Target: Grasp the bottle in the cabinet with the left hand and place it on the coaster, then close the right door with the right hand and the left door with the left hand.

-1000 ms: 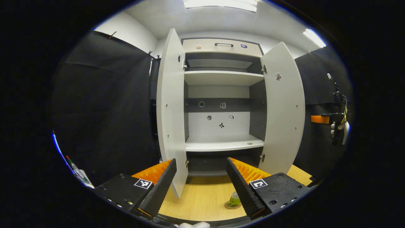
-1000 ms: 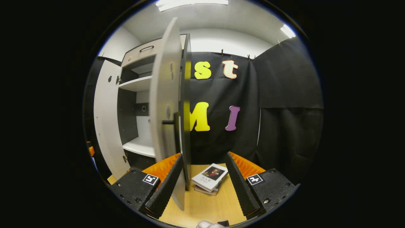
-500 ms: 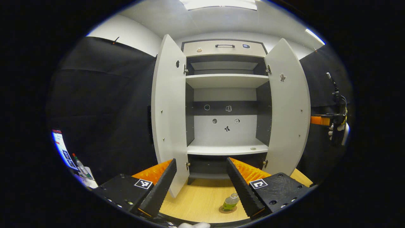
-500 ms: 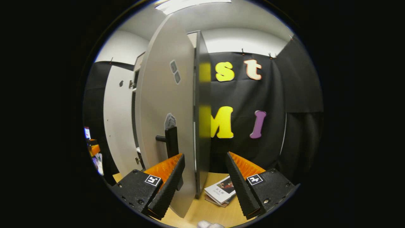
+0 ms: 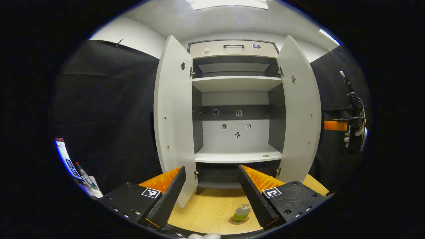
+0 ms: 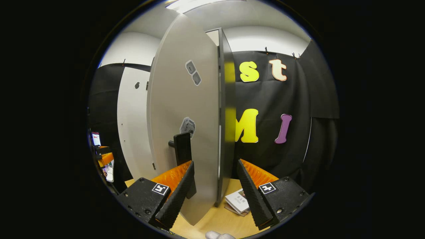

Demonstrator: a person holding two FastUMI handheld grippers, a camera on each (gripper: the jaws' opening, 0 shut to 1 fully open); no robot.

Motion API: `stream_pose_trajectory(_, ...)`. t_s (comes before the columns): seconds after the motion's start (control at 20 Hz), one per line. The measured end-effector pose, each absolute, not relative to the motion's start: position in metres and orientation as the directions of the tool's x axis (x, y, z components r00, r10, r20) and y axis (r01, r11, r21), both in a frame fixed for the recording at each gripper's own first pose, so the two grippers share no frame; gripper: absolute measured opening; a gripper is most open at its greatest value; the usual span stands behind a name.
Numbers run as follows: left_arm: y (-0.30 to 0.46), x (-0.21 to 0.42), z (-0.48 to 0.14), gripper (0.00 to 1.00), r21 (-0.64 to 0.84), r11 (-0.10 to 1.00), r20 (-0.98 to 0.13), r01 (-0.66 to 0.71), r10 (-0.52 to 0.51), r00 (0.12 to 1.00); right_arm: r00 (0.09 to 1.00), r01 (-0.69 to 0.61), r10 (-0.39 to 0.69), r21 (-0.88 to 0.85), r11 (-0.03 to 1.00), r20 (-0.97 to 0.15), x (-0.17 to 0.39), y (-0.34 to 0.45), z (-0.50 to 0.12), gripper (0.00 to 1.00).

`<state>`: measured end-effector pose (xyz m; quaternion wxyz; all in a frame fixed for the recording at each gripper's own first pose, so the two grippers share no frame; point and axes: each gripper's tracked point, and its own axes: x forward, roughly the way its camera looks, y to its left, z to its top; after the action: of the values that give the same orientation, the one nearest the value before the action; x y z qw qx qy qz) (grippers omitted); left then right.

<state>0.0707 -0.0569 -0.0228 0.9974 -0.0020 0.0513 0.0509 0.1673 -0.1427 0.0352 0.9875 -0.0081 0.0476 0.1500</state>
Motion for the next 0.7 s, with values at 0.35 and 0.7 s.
stream_pose_trajectory(0.35, -0.025, 0.080, -0.026, 0.95, -0.001, 0.997, -0.113, -0.072, 0.071, 0.991, 0.963, -0.252, 0.253, 0.018, 0.968, -0.090, 0.171, -0.100, 0.033, 0.81)
stream_pose_trajectory(0.7, -0.002, 0.082, -0.028, 0.95, 0.013, 0.999, -0.103, -0.053, 0.054, 0.993, 0.962, -0.263, 0.264, 0.018, 0.965, -0.071, 0.190, -0.039, 0.028, 0.81)
